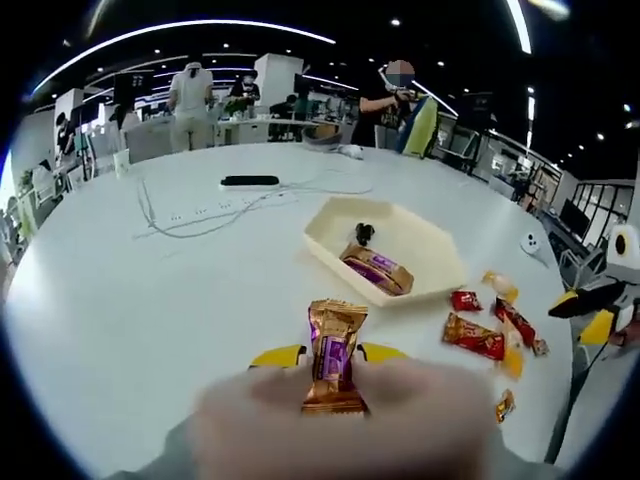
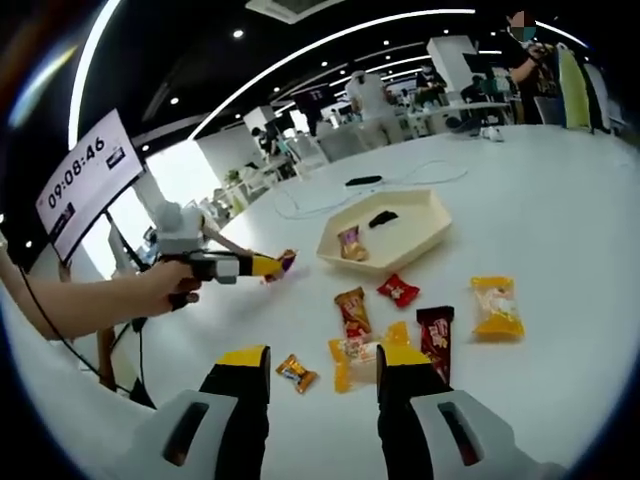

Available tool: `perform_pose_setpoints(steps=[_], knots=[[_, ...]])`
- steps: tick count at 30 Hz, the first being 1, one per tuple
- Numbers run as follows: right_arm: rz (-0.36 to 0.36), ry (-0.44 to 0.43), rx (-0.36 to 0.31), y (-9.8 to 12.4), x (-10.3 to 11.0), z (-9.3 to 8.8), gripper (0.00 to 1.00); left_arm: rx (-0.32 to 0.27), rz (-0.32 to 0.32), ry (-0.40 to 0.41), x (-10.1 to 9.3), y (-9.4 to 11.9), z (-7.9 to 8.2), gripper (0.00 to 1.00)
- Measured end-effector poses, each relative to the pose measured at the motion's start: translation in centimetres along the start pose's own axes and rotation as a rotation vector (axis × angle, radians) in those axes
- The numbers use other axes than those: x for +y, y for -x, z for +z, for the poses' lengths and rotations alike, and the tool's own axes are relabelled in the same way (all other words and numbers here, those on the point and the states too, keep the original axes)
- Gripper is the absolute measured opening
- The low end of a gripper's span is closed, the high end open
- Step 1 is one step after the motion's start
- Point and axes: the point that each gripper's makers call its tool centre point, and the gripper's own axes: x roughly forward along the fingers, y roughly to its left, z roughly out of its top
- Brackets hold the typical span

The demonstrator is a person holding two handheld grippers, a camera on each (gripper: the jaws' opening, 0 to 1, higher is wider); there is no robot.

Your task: Place the target food into the container with the food tongs after gripping and lifting it, then release it inside without dropping or visibly crushing the food.

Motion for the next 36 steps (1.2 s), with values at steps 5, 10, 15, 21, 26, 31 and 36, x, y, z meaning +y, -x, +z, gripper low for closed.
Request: perform_pose_setpoints(steps=[5, 10, 15, 21, 26, 31, 36], knots=[[0.004, -0.001, -0.001, 0.0, 0.1, 0.0, 0.42, -0.022, -0.022, 0.081, -0.7, 0.6, 0.4, 0.19], [0.006, -0.012, -0.002, 0.1, 0.2, -0.1, 0.42, -0.074, -0.086, 0.171, -3.0, 2.2, 1.3, 0.19], [0.010, -0.005, -0.004, 0.3, 0.4, -0.1, 0.42, -0.106, -0.100, 0.172, -4.0, 3.2, 1.9, 0.19], [0.017, -0.001, -0.006, 0.5, 0.6, -0.2, 0.42, -0.150, -0.093, 0.164, -4.9, 4.4, 3.0, 0.19], [0.027, -0.027, -0.016, 0.6, 0.8, -0.3, 0.42, -0.175, -0.073, 0.137, -5.5, 5.3, 3.7, 0.19], [0.041, -0.016, -0.011, 0.9, 1.2, -0.5, 0.42, -0.184, -0.068, 0.127, -5.9, 5.5, 3.9, 0.19], [0.050, 0.006, 0.002, 0.9, 1.5, -0.6, 0.42, -0.228, -0.061, 0.144, -6.4, 6.7, 4.6, 0.19]])
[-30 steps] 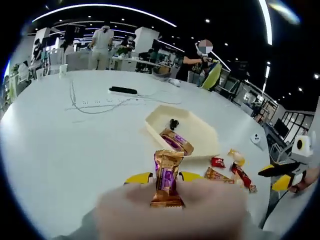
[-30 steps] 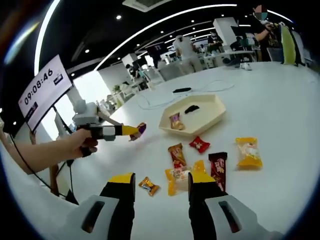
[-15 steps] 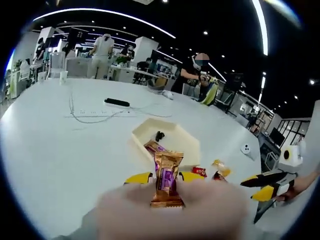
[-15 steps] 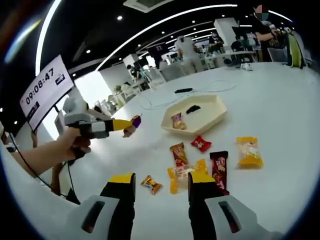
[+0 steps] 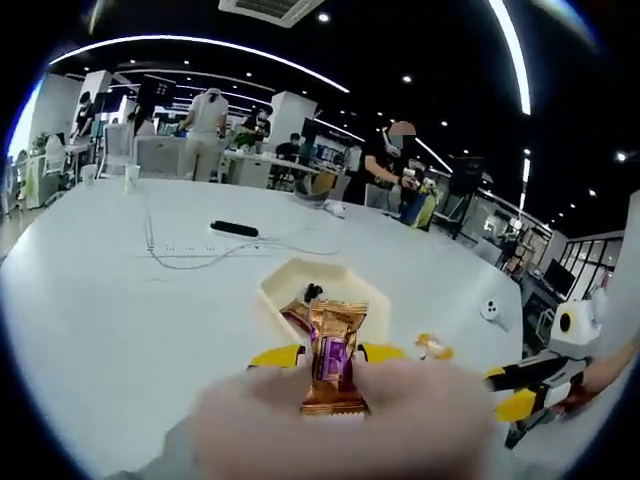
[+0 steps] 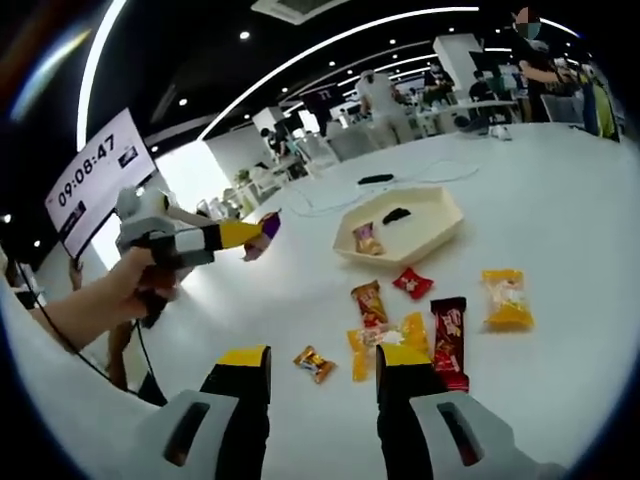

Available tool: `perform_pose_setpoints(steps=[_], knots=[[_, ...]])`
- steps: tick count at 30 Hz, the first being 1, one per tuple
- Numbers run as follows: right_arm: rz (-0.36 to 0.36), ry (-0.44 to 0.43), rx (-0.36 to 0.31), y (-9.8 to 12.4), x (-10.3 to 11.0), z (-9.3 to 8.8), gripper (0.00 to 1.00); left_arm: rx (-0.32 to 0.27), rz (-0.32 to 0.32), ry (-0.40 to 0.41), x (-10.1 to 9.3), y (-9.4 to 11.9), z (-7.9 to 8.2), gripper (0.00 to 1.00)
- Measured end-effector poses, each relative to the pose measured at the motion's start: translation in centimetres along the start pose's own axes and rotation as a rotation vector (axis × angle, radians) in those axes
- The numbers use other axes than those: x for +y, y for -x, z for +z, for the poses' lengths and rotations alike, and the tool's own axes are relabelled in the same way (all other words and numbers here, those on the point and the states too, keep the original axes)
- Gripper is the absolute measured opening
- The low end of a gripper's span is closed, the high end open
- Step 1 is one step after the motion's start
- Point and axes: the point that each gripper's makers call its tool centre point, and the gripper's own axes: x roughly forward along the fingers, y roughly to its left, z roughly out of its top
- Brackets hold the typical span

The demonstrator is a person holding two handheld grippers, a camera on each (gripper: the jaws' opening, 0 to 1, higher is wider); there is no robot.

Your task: Place the target food into the container with the food tongs after gripping and lifting it, then release it inside without dropping or visibly crushing the food.

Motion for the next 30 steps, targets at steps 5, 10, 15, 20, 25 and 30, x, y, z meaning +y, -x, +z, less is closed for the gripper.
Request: perform_pose_setpoints(steps=[5, 10, 15, 20, 25, 30], knots=[[0.003, 0.009, 0.012, 0.1, 0.1, -0.2, 0.42, -0.018, 0.003, -0.001, -0.3, 0.7, 0.6, 0.19], [0.005, 0.018, 0.017, 0.2, 0.6, -0.3, 0.42, -0.038, 0.000, -0.010, -0.8, 1.3, 1.6, 0.19], [-0.022, 0.048, 0.002, 1.3, 1.3, -0.7, 0.41, -0.060, -0.013, -0.033, -1.5, 2.2, 2.9, 0.19], [-0.055, 0.046, -0.013, 2.4, 1.0, -0.6, 0.41, -0.063, -0.021, -0.058, -2.0, 2.7, 3.5, 0.19], [-0.078, 0.065, -0.038, 3.8, 0.0, 0.2, 0.42, -0.068, -0.018, -0.062, -2.4, 2.6, 3.5, 0.19], [-0.086, 0.029, -0.043, 3.8, -2.1, 0.9, 0.42, -0.073, 0.020, -0.049, -2.5, 2.5, 3.5, 0.19]])
